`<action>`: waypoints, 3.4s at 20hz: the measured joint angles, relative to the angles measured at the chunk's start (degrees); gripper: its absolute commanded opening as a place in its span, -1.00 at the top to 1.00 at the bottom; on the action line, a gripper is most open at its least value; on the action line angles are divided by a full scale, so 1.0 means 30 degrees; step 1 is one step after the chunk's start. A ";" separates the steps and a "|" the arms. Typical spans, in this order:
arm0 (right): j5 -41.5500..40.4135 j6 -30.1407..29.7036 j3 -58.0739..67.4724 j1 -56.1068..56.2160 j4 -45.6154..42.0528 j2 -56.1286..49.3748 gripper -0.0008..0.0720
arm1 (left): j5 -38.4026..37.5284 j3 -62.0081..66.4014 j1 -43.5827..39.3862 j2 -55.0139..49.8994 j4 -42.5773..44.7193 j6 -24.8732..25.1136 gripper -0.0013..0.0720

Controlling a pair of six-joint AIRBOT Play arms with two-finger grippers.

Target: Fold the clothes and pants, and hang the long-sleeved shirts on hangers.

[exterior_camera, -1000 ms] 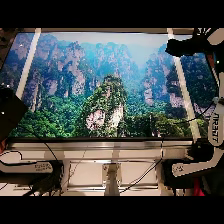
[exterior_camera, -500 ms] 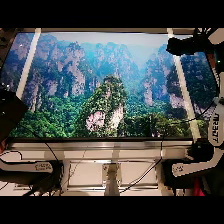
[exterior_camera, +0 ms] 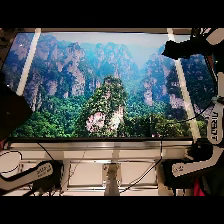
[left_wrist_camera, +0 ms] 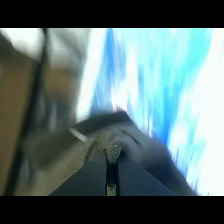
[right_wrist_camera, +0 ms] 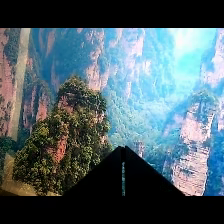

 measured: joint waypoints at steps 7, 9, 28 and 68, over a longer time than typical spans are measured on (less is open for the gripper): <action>-0.0758 0.0576 0.0000 -0.0029 0.0430 -0.0408 0.93 | 0.2856 0.3133 -0.7737 0.5289 -0.0474 -0.1282 0.90; -0.1435 0.1129 0.0007 -0.0153 0.0197 -0.0408 0.93 | 0.2681 0.3410 -1.0834 0.6244 -0.0663 -0.1362 0.90; 0.0102 0.2754 0.2484 -0.3169 -0.1173 -0.0386 0.93 | -0.0699 0.3752 -2.3591 0.2790 0.0233 -0.1909 0.90; -0.2390 -0.3621 -1.1009 0.5450 0.7570 -0.2710 -0.08 | -0.4197 -0.6892 -1.3894 -0.2178 -0.0590 -0.6273 0.90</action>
